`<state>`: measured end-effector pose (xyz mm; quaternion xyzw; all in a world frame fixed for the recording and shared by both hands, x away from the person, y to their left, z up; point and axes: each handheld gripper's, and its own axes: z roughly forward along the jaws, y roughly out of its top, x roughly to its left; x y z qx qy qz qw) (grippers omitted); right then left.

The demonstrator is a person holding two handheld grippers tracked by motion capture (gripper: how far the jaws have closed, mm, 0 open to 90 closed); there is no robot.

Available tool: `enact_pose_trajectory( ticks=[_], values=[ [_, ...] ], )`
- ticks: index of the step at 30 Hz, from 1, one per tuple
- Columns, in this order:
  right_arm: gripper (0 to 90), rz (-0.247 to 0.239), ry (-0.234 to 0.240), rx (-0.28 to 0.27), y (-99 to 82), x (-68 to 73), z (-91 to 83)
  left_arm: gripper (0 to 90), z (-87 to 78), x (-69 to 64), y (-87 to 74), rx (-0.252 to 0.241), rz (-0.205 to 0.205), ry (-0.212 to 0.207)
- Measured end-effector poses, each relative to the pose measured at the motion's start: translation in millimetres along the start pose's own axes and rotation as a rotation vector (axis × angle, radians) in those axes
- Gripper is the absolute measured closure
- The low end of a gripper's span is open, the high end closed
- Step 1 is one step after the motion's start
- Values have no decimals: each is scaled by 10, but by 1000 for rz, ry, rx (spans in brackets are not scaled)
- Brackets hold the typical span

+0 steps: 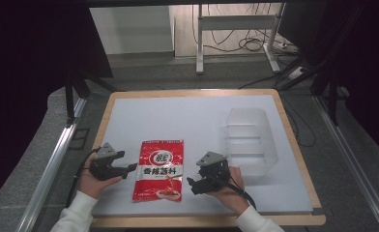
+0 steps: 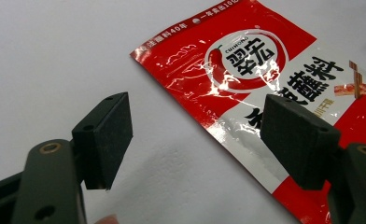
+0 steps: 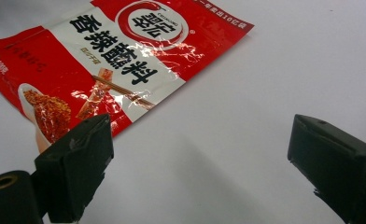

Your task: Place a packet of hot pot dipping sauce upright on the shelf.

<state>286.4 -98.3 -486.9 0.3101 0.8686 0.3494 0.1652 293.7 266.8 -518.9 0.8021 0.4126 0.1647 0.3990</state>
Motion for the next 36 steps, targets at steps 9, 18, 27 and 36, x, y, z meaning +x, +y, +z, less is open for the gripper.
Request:
enact_pose_trajectory(
  ticks=[9, 18, 27, 36],
  values=[
    [98, 8, 18, -8, 11, -6, -59, 248, -16, -5, 4, -6, 1, -6],
    [128, 5, 35, -38, 99, -32, -101, 247, -41, 6, -23, -6, -1, -5],
    [142, 17, 34, -43, 170, -24, -129, 220, -45, 13, -14, -2, -23, -6],
    [146, 20, 63, -37, 307, -60, -124, 193, -101, 36, 18, -23, -37, -17]
  ],
)
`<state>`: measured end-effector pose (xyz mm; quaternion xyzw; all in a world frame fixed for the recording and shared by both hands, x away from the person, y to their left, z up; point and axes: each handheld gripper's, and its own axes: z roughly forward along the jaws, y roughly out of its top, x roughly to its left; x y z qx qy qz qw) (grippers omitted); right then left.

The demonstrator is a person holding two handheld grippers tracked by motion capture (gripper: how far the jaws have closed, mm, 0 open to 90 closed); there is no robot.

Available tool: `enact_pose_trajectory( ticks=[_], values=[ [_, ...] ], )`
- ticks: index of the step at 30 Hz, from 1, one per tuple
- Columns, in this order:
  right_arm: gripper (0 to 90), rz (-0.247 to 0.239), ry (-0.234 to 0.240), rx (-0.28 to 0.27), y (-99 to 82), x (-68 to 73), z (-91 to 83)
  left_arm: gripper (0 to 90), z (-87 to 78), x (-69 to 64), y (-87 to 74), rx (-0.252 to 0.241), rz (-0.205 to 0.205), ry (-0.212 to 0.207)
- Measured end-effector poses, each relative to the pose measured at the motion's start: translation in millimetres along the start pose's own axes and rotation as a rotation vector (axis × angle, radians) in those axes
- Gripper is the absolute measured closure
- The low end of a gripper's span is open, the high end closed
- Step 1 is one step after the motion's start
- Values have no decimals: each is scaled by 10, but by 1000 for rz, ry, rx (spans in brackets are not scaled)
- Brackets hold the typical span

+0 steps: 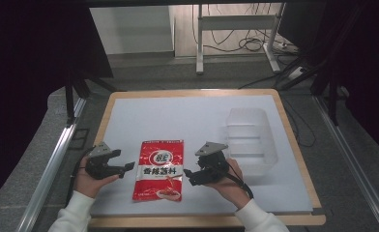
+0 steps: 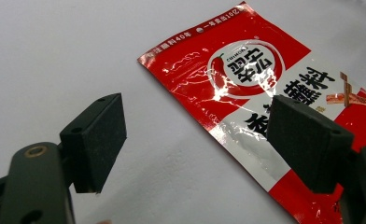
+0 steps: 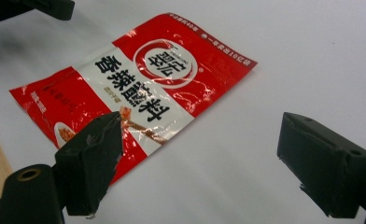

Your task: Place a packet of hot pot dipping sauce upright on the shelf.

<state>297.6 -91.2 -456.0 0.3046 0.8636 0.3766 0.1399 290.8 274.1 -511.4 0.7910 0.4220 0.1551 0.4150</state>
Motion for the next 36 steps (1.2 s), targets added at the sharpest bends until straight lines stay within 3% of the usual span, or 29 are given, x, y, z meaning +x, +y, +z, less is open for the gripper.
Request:
enact_pose_trajectory(
  ticks=[5, 8, 22, 36],
  values=[
    [145, -5, 27, -6, 123, -29, 20, 182, -20, -20, 0, 5, 37, -8],
    [145, 0, 24, -17, 255, -81, 33, 160, -34, -11, 4, -7, 26, -18],
    [150, 22, 68, -9, 516, -218, 163, 150, 4, -29, 4, 1, 36, -19],
    [173, 51, 79, 26, 633, -378, 315, 153, 23, -26, -2, 11, 38, -24]
  ],
)
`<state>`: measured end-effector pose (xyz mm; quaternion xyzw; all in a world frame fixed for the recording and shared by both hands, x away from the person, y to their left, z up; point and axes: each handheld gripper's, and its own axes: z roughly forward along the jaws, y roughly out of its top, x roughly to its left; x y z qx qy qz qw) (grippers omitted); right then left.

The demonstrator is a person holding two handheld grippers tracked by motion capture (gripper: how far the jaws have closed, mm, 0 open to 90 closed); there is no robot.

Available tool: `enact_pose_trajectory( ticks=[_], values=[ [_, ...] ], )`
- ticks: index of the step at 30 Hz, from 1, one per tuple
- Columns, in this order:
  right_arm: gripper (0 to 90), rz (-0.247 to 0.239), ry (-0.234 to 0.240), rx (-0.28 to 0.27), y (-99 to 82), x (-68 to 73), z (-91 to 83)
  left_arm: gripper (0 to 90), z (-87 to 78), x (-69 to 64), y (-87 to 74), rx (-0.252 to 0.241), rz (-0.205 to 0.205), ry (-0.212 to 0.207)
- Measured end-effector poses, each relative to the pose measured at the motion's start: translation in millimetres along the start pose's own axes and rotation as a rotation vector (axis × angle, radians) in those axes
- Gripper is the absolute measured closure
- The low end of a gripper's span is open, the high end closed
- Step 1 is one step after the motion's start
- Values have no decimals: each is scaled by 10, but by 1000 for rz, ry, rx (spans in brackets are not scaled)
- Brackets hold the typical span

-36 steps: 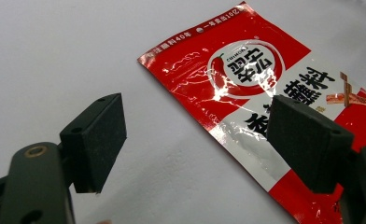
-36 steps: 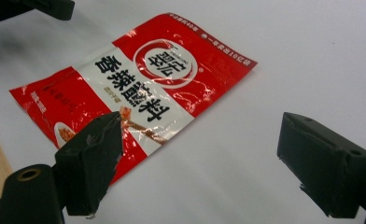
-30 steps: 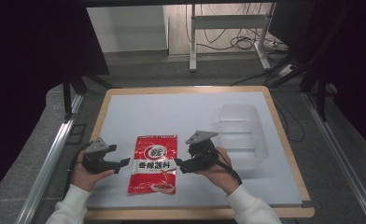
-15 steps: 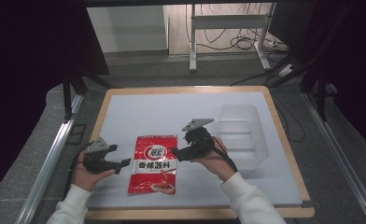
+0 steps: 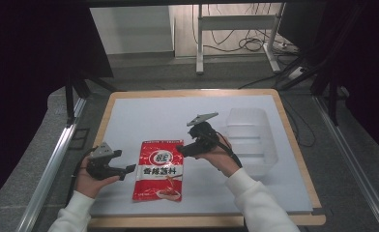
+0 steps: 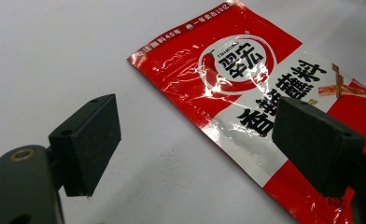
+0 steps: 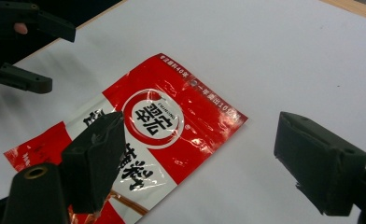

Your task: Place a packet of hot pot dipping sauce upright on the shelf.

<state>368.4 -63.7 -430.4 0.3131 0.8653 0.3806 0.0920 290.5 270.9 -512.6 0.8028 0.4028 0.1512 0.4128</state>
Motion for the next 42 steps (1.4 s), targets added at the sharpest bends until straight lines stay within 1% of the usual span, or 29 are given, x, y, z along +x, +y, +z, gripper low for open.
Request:
enact_pose_trajectory(
  ticks=[1, 5, 10, 13, 14, 15, 16, 19, 20, 22, 23, 29, 32, 33, 34, 37, 38, 41, 42],
  values=[
    [200, 0, 10, 7, 22, -27, 34, 153, 1, 0, 0, 2, 3, 1],
    [209, 0, 16, 24, 56, -64, 89, 153, -10, -2, 2, 0, 2, -1],
    [219, 5, -2, 53, 126, -158, 200, 153, -26, -3, 7, -8, -2, -4],
    [225, 15, -2, 63, 152, -196, 245, 153, -22, -3, 7, -7, -2, -7],
    [237, 27, 10, 77, 175, -235, 305, 154, -20, -4, 8, -7, -4, -15],
    [237, 27, 10, 77, 175, -235, 305, 154, -20, -4, 8, -7, -4, -15],
    [239, 31, 16, 100, 190, -263, 376, 154, -30, -3, 13, -20, -16, -31],
    [238, 41, 21, 122, 211, -302, 473, 154, -39, 0, 16, -21, -17, -25],
    [238, 41, 21, 122, 211, -302, 473, 154, -39, 0, 16, -21, -17, -25],
    [238, 41, 23, 139, 224, -334, 552, 154, -37, -2, 16, -21, -16, -27],
    [238, 45, 25, 158, 234, -361, 619, 154, -30, -4, 15, -19, -15, -26],
    [247, 55, 50, 200, 229, -428, 790, 154, -15, -6, 9, -8, -7, -22],
    [261, 57, 59, 215, 231, -439, 838, 154, -16, -8, 9, -9, -7, -24],
    [269, 59, 64, 223, 233, -444, 861, 154, -17, -8, 9, -9, -7, -23],
    [285, 59, 71, 243, 233, -461, 916, 154, -16, -7, 8, -8, -6, -21],
    [297, 67, 71, 258, 230, -481, 960, 154, -16, -8, 7, -7, -4, -21],
    [313, 80, 78, 271, 223, -514, 1003, 154, -14, -8, 7, -7, -3, -21],
    [330, 89, 86, 282, 214, -543, 1035, 154, -10, -10, 6, -2, 0, -18],
    [344, 101, 92, 288, 204, -564, 1066, 154, -5, -14, 5, 1, 1, -16]
  ],
)
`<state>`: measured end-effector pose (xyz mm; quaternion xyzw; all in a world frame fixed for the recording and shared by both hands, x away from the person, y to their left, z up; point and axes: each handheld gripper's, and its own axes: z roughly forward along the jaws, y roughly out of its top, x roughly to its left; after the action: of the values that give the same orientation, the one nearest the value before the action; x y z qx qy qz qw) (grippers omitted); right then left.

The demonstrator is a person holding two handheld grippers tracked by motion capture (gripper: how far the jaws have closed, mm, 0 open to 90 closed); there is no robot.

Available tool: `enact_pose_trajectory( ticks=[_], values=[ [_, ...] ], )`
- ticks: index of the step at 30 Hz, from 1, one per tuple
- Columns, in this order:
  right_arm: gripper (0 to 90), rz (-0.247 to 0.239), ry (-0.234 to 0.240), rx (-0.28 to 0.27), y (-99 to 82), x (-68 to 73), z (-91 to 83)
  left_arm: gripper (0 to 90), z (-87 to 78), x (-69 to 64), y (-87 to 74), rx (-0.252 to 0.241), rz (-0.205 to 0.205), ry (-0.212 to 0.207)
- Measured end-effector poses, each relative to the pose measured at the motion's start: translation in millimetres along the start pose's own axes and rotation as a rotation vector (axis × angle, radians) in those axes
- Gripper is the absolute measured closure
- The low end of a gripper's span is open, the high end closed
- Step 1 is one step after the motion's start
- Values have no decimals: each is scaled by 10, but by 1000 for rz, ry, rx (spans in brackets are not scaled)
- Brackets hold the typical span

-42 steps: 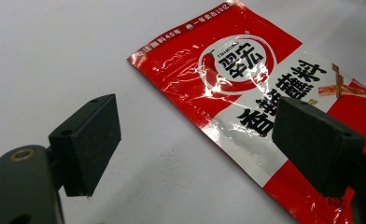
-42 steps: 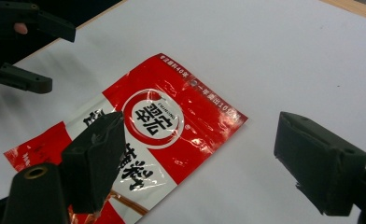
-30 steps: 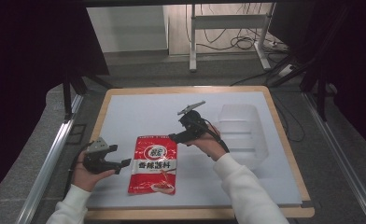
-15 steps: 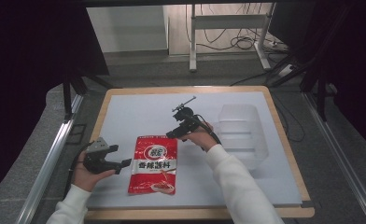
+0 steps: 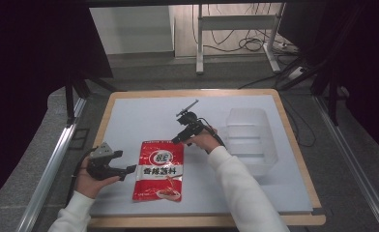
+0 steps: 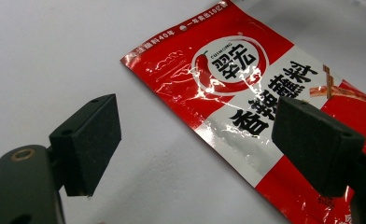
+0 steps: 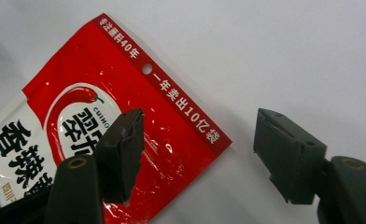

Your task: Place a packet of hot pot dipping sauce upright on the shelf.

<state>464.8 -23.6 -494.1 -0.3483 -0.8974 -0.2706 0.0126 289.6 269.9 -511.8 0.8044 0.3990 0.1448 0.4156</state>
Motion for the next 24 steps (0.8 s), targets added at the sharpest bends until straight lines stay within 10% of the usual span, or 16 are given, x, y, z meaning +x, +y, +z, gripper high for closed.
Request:
enact_pose_trajectory(
  ticks=[24],
  values=[
    [586, 21, 88, 59, -23, -100, 148, 154, -8, 3, 2, 3, 5, -3]
  ],
)
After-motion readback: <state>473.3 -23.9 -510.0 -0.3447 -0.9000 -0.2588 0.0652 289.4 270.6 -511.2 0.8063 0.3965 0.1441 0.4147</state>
